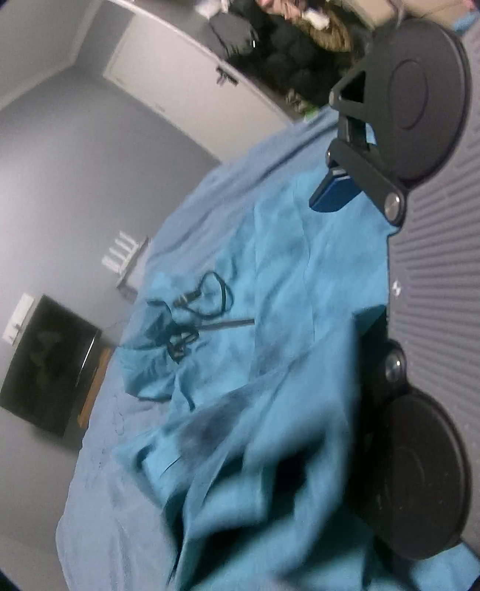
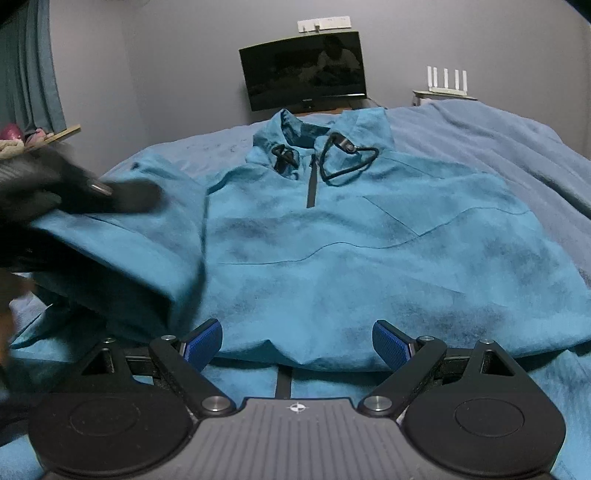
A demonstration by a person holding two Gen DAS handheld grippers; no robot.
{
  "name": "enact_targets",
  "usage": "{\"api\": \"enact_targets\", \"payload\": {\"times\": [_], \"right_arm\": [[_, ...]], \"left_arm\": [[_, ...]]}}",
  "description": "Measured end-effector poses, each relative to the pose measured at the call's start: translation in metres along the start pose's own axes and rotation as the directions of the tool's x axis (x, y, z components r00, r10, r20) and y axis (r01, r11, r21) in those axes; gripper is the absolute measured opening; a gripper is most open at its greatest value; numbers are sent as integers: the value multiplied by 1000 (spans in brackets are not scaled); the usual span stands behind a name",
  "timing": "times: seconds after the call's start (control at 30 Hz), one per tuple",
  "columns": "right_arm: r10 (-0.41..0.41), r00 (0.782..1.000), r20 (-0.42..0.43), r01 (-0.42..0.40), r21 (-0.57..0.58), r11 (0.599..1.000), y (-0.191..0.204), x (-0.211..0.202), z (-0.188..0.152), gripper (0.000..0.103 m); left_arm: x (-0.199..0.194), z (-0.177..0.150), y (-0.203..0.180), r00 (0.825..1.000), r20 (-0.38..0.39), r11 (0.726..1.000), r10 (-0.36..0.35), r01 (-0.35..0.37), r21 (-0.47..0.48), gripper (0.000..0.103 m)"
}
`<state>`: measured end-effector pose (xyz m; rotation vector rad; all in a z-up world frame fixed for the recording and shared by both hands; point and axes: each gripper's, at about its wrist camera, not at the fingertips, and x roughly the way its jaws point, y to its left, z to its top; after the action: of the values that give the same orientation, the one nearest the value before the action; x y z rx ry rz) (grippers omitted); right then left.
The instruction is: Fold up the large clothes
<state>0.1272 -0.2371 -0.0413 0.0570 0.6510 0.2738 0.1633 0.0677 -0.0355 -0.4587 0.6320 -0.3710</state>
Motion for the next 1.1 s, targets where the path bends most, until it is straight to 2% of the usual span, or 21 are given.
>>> {"api": "enact_targets", "payload": {"times": [0.07, 0.17, 0.23, 0.33, 0.37, 0.43, 0.5, 0.67, 0.77, 0.9, 0.93, 0.97, 1.03, 1.07, 1.1], "right_arm": [[15, 1000, 21, -14, -26, 1000, 4, -6, 1, 91], [55, 996, 65, -49, -95, 994, 18, -18, 2, 91], [89, 991, 97, -72, -164, 984, 30, -27, 4, 91], [123, 983, 139, -78, -295, 952, 54, -37, 8, 89], [134, 980, 148, -74, -353, 933, 64, -38, 9, 88], [153, 978, 139, -77, -443, 893, 81, -38, 12, 86], [190, 976, 107, -107, -525, 845, 99, -35, 13, 85], [254, 966, -50, -223, -658, 719, 137, -14, 9, 80], [289, 952, -103, -279, -685, 673, 157, -6, 4, 79], [252, 965, -73, -222, -738, 637, 183, 8, 0, 76], [238, 969, -69, -207, -753, 625, 188, 11, -2, 67], [228, 971, -73, -201, -763, 615, 191, 16, -2, 42], [220, 972, -82, -207, -741, 638, 190, 18, 2, 14], [232, 970, -78, -216, -715, 665, 186, 15, 6, 12], [256, 965, -49, -221, -670, 708, 177, 9, 13, 11]], "left_arm": [[-23, 19, -6, 999, 17, 999, 49, -50, 16, 94], [-74, 29, -9, 988, 73, 990, 137, -138, 9, 96], [-103, 30, 4, 968, 154, 980, 200, -198, -31, 99], [-120, 36, 32, 919, 245, 949, 310, -284, -135, 100], [-123, 37, 44, 907, 265, 941, 327, -286, -182, 100], [-118, 41, 63, 896, 273, 924, 350, -283, -258, 100], [-115, 44, 75, 895, 264, 914, 359, -281, -293, 100], [-98, 49, 85, 896, 245, 913, 369, -301, -276, 100], [-102, 50, 87, 901, 239, 915, 362, -296, -273, 100], [-102, 51, 87, 906, 234, 923, 351, -294, -247, 100], [-102, 52, 88, 907, 231, 923, 351, -294, -247, 100], [-102, 52, 88, 909, 230, 924, 349, -292, -249, 100], [-104, 52, 90, 909, 232, 924, 345, -287, -253, 100], [-105, 53, 91, 909, 234, 924, 345, -284, -256, 100], [-106, 53, 92, 909, 235, 923, 344, -282, -261, 100]]}}
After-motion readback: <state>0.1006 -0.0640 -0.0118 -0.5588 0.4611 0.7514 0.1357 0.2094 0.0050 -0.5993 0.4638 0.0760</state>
